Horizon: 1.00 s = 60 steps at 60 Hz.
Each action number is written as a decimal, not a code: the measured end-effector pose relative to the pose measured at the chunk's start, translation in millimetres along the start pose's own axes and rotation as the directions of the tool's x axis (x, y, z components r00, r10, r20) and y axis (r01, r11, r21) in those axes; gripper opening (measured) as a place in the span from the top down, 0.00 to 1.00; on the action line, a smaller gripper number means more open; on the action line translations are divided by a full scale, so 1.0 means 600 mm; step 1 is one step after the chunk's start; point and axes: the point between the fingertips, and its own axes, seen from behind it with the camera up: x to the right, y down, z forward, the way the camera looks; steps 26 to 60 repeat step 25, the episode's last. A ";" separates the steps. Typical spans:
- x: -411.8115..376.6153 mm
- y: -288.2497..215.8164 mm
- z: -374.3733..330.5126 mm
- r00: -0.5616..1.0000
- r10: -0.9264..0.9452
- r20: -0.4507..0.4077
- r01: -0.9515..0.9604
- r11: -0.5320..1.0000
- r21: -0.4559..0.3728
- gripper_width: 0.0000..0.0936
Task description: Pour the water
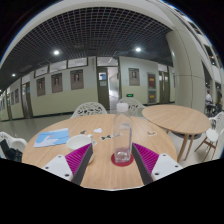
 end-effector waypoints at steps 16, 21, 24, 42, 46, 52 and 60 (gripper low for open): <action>-0.122 0.043 -0.139 0.993 0.016 0.118 -0.016 1.000 -0.008 0.10; -0.134 0.055 -0.144 0.991 0.031 0.133 -0.030 1.000 -0.009 0.10; -0.135 0.063 -0.149 0.990 0.045 0.136 -0.044 0.999 -0.009 0.10; -0.134 0.066 -0.150 0.989 0.050 0.137 -0.049 0.999 -0.009 0.10; -0.134 0.066 -0.150 0.989 0.050 0.137 -0.049 0.999 -0.009 0.10; -0.134 0.066 -0.150 0.989 0.050 0.137 -0.049 0.999 -0.009 0.10; -0.134 0.066 -0.150 0.989 0.050 0.137 -0.049 0.999 -0.009 0.10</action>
